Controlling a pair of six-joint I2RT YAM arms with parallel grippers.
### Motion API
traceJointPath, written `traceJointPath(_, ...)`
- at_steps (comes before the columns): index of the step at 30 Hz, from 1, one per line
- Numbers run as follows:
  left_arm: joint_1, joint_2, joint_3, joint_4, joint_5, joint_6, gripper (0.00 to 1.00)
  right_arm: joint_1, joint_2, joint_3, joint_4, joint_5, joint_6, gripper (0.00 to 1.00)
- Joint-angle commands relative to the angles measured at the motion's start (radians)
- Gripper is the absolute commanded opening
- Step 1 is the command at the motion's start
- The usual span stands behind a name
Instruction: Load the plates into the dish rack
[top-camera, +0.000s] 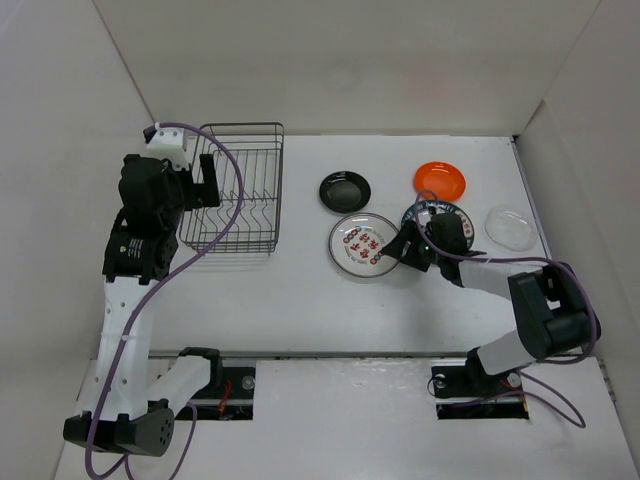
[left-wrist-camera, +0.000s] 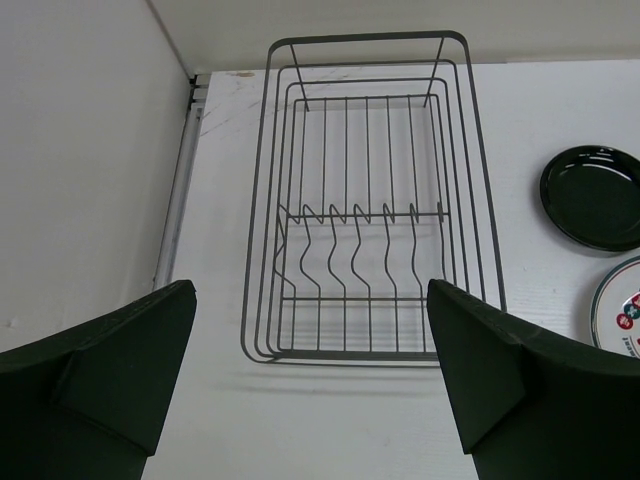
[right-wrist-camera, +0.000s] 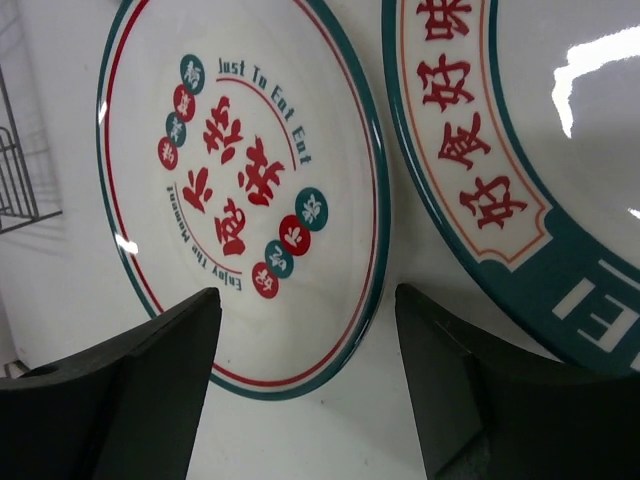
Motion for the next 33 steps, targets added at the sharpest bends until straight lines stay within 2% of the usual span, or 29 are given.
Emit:
traceJointPath(1, -0.001, -0.025, 0.014, 0.028, -0.022, 0.005, 1.00, 0.010, 0.034, 0.038, 0.054, 0.026, 0.005, 0.75)
traceJointPath(5, -0.001, -0.025, 0.024, 0.019, -0.031, 0.005, 1.00, 0.010, 0.070, 0.058, 0.054, 0.026, 0.015, 0.63)
traceJointPath(6, -0.001, -0.025, 0.024, 0.019, -0.031, 0.005, 1.00, 0.010, 0.080, 0.058, 0.045, 0.026, 0.015, 0.56)
traceJointPath(8, -0.001, -0.025, 0.024, 0.019, -0.041, 0.014, 1.00, 0.010, 0.080, 0.058, 0.045, 0.016, 0.025, 0.53)
traceJointPath(9, -0.001, -0.025, 0.024, 0.019, -0.041, 0.014, 1.00, 0.010, 0.089, 0.069, 0.045, 0.016, 0.025, 0.45)
traceJointPath(11, -0.001, -0.025, 0.024, 0.019, -0.050, 0.014, 1.00, 0.010, 0.098, 0.069, 0.033, 0.027, 0.034, 0.44)
traceJointPath(12, -0.001, -0.025, 0.024, 0.019, -0.050, 0.014, 1.00, 0.010, 0.098, 0.078, 0.024, 0.027, 0.034, 0.38)
traceJointPath(13, -0.001, -0.034, 0.024, 0.019, -0.050, 0.014, 1.00, 0.010, 0.109, 0.078, 0.014, 0.027, 0.044, 0.26)
traceJointPath(16, -0.001, -0.035, 0.015, 0.019, -0.050, 0.014, 1.00, 0.001, 0.118, 0.087, 0.001, 0.041, 0.044, 0.02)
traceJointPath(19, -0.001, -0.035, 0.006, 0.019, -0.050, 0.014, 1.00, 0.001, 0.129, 0.087, 0.014, 0.061, 0.053, 0.00)
traceJointPath(23, -0.001, -0.035, 0.006, 0.010, -0.025, 0.014, 1.00, 0.034, 0.060, 0.069, 0.097, 0.041, 0.082, 0.00)
traceJointPath(27, -0.001, -0.013, 0.041, -0.001, 0.045, 0.005, 1.00, 0.073, -0.147, 0.060, 0.134, 0.048, 0.120, 0.00)
traceJointPath(30, -0.001, 0.021, 0.064, -0.010, 0.189, 0.029, 1.00, 0.120, -0.324, 0.069, 0.143, 0.162, 0.108, 0.00)
traceJointPath(31, -0.001, 0.021, 0.064, -0.010, 0.296, 0.042, 1.00, 0.135, -0.362, 0.069, 0.143, 0.202, 0.099, 0.00)
traceJointPath(33, -0.001, 0.031, 0.064, 0.023, 0.390, 0.054, 1.00, 0.146, -0.405, 0.081, 0.143, 0.237, 0.078, 0.00)
